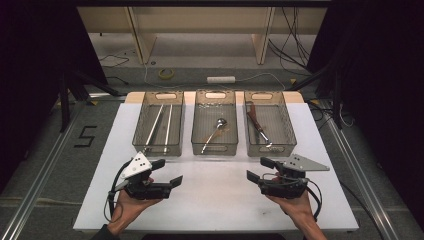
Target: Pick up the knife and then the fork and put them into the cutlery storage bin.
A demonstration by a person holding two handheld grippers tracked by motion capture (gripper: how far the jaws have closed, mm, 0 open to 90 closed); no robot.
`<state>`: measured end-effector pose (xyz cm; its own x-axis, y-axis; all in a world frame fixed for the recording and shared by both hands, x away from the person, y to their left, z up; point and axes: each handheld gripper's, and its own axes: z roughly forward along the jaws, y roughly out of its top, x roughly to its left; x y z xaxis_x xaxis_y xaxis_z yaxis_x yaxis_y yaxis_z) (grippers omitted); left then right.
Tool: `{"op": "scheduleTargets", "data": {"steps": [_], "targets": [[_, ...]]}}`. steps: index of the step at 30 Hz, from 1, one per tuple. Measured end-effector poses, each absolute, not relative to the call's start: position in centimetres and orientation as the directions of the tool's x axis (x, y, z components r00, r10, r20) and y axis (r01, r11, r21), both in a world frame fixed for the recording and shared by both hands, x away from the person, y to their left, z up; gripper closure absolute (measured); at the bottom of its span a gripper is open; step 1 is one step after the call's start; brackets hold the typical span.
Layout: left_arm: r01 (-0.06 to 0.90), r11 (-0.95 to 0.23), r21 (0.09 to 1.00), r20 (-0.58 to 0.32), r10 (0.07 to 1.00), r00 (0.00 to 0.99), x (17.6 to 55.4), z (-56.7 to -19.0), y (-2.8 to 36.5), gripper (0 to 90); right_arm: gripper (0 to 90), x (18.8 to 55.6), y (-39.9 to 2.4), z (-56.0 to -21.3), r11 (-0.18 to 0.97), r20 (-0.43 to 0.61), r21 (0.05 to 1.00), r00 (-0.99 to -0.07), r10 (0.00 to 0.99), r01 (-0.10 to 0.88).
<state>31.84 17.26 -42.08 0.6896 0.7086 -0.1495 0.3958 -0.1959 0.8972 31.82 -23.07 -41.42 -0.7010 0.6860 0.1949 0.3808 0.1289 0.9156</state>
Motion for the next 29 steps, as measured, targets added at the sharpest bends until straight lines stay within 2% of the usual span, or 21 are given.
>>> {"op": "scheduleTargets", "data": {"steps": [8, 29], "targets": [[0.402, -0.184, 0.897, -0.163, 0.708, 0.687, 31.9, -42.1, 17.3, 15.8, 27.2, 31.0, -24.0, -42.6, 0.143, 0.194, 0.906, -0.689, 0.698, 0.399], [0.403, -0.180, 0.897, -0.167, 0.706, 0.688, 31.9, -42.0, 17.4, 15.7, 24.8, 30.6, -24.1, -42.9, 0.158, 0.170, 0.905, -0.677, 0.716, 0.395]]}}
